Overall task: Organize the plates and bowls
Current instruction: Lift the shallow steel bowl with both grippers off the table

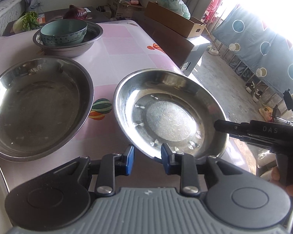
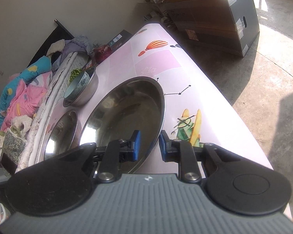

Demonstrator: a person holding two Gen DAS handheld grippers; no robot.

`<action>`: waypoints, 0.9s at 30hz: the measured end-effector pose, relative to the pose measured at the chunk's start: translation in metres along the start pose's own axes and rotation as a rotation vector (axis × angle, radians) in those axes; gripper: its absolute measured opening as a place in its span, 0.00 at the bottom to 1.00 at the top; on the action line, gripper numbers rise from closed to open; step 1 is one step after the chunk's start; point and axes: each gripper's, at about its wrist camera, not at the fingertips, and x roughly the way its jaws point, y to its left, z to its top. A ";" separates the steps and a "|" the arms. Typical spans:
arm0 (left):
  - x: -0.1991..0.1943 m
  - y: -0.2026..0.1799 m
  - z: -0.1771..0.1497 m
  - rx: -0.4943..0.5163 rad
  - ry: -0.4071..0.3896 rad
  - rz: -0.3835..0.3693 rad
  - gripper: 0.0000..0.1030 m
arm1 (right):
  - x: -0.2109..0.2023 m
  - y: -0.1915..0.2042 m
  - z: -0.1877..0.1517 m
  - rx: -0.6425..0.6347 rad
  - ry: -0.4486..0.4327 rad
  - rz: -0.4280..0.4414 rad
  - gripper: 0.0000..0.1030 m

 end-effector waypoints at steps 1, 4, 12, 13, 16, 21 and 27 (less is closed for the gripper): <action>-0.004 0.001 -0.004 0.001 0.003 -0.003 0.29 | -0.003 0.001 -0.004 0.001 0.005 0.002 0.19; -0.018 0.003 -0.015 0.006 0.010 -0.004 0.29 | -0.009 0.006 -0.017 -0.001 0.022 0.010 0.19; -0.048 0.005 -0.041 0.021 0.022 -0.024 0.30 | -0.027 0.017 -0.052 -0.018 0.053 0.013 0.21; -0.049 0.005 -0.045 0.021 0.022 -0.025 0.30 | -0.029 0.018 -0.056 -0.018 0.052 0.011 0.21; -0.050 0.004 -0.049 0.038 0.010 -0.007 0.29 | -0.032 0.017 -0.060 -0.020 0.039 -0.005 0.22; -0.047 0.001 -0.045 0.055 -0.007 0.027 0.30 | -0.036 0.014 -0.056 -0.016 0.010 -0.022 0.22; -0.038 0.002 -0.039 0.046 -0.002 0.058 0.42 | -0.032 0.012 -0.047 -0.010 0.002 -0.033 0.22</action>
